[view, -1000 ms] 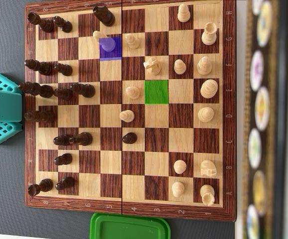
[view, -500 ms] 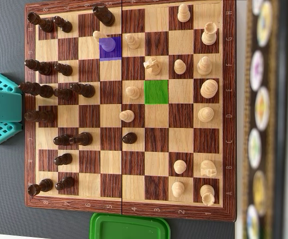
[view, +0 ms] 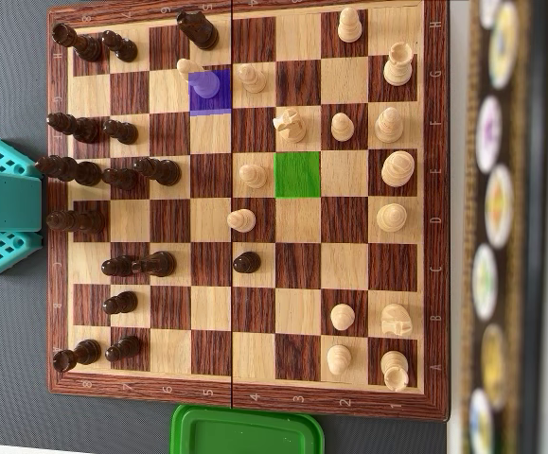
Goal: Play chess
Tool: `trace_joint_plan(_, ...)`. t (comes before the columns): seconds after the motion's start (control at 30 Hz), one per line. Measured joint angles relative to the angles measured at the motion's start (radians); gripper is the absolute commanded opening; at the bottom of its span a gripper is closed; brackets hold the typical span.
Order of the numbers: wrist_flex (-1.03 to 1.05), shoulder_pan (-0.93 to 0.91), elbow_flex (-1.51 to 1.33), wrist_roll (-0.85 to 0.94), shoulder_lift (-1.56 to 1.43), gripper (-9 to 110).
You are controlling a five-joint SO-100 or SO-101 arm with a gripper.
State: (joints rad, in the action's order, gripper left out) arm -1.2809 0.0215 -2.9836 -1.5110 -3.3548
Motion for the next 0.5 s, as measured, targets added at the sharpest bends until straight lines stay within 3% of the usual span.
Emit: trace_joint_plan(0.5,0.686,0.005,0.193,0.0,0.0,14)
